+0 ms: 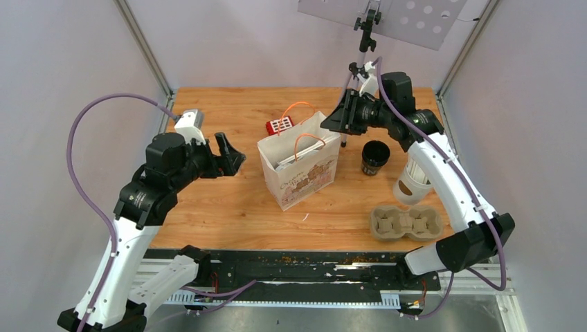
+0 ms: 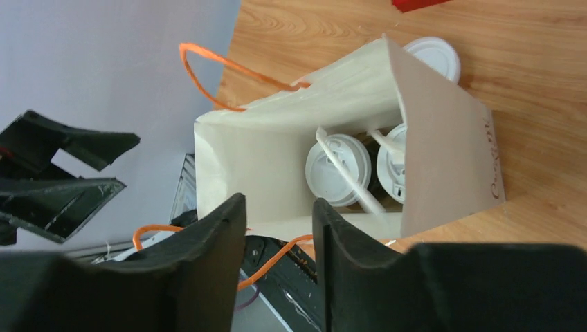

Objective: Pack the takeout coffee

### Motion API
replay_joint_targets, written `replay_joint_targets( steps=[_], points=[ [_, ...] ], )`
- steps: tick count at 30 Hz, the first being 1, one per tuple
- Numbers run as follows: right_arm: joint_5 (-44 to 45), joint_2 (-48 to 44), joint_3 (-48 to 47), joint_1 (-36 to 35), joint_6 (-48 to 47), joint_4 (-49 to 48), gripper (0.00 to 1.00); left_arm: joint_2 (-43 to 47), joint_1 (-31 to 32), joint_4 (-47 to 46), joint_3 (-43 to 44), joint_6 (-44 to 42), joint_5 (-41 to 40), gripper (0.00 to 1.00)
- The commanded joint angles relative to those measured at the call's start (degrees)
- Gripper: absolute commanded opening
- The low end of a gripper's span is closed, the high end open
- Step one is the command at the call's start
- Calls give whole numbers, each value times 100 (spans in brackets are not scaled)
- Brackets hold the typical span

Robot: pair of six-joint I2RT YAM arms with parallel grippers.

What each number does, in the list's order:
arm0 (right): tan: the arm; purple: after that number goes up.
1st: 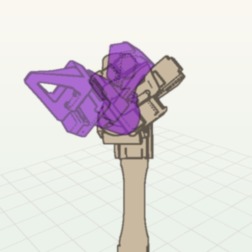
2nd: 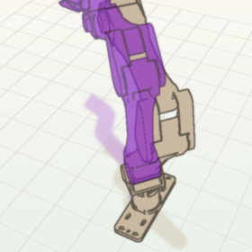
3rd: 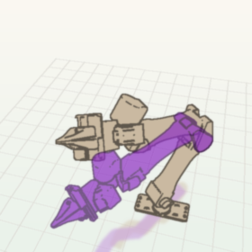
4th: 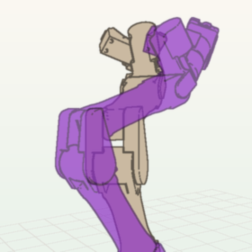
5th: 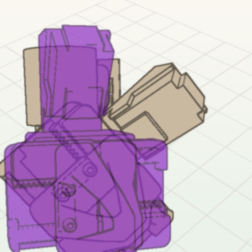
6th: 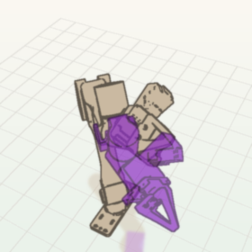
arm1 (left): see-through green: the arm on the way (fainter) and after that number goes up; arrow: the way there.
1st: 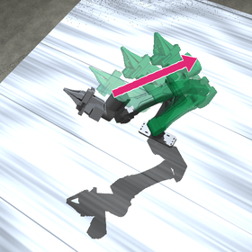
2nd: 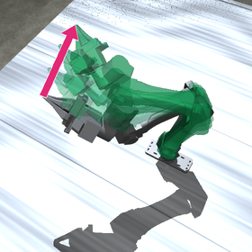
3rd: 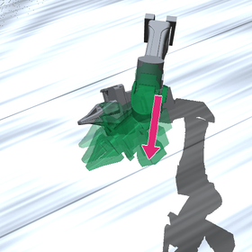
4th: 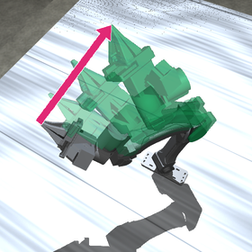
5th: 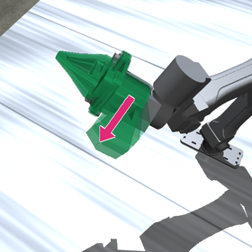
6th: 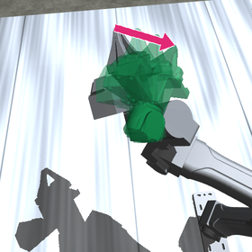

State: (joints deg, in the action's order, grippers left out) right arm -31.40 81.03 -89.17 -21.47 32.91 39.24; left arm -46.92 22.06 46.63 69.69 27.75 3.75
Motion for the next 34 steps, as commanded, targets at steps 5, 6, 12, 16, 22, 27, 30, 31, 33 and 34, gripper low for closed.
replay_joint_targets(
  steps=[5, 6, 12, 16, 22, 27, 30, 31, 33, 34],
  points=[
    [1048, -114, -1549, 32, -1233, 969, 67, -124, 17, 2, 637, -156, -7, 100],
    [1191, -125, -1696, 30, -1347, 1143, 72, -151, 17, -38, 722, -182, 46, 100],
    [2033, -566, -2029, 29, -2115, 1778, 100, -215, 17, -605, 976, -142, 389, 100],
    [2999, -1081, -1932, 29, -2276, 1920, 100, -126, 17, -1210, 998, -11, 626, 100],
    [3645, -1665, -1511, 29, -1976, 2101, 100, 55, 17, -1885, 790, -67, 1072, 100],
    [3645, -2401, -582, 29, -1719, 1634, 100, 141, 17, -1998, 457, -141, 1117, 100],
    [3543, -2595, -312, 29, -1479, 1435, 100, 119, 17, -1915, 448, -198, 1223, 100],
    [3524, -2627, -252, 29, -1402, 1404, 100, 113, 22, -1846, 446, -195, 1194, 100],
    [3509, -2658, -208, 29, -1305, 1355, 100, 117, 17, -1725, 446, -180, 1185, 100],
    [3513, -2668, -213, 31, -1288, 1339, 100, 130, 17, -1708, 443, -169, 1189, 100]
  ],
)
